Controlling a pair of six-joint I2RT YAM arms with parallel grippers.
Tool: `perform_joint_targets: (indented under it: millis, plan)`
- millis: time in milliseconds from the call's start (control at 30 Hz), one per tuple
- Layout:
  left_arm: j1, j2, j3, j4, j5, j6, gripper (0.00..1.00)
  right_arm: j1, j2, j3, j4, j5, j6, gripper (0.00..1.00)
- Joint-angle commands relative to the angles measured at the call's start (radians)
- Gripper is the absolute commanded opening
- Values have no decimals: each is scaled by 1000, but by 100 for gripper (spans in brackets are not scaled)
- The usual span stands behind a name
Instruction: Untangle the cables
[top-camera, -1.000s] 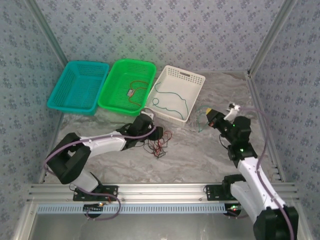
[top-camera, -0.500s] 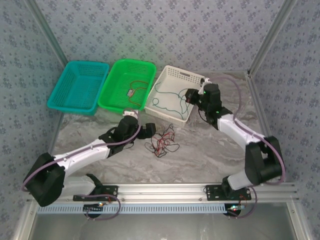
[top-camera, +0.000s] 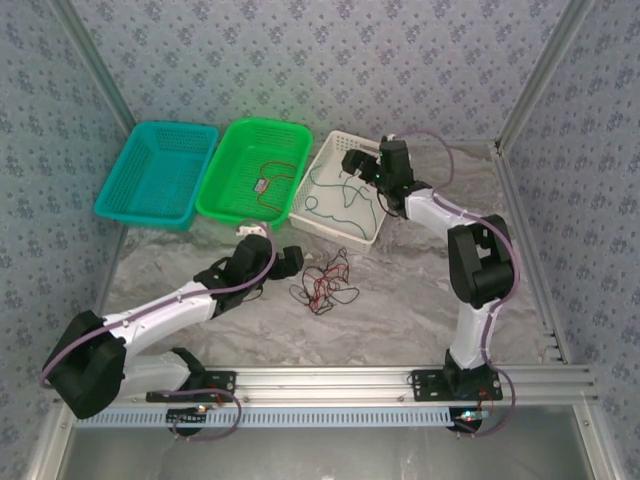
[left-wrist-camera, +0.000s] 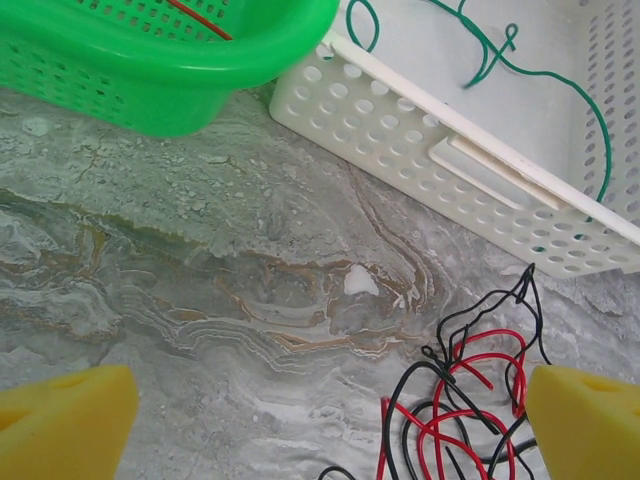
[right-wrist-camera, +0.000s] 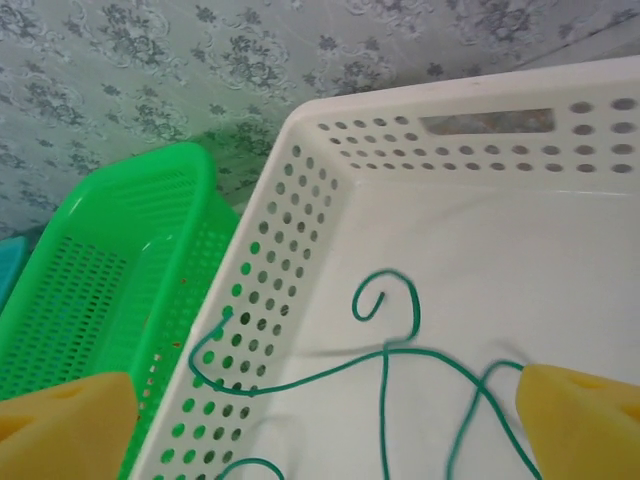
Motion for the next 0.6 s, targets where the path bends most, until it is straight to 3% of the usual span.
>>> perform_joint_targets:
  millis: [0, 267, 567]
  plan:
    - [5, -12, -2, 5, -40, -17, 99, 5, -148, -101, -40, 43, -1, 100]
    - [5, 41, 55, -36, 18, 18, 99, 29, -410, -351, -165, 55, -72, 100]
    - [5, 68, 91, -102, 33, -23, 99, 186, -657, -597, -149, 246, 80, 100]
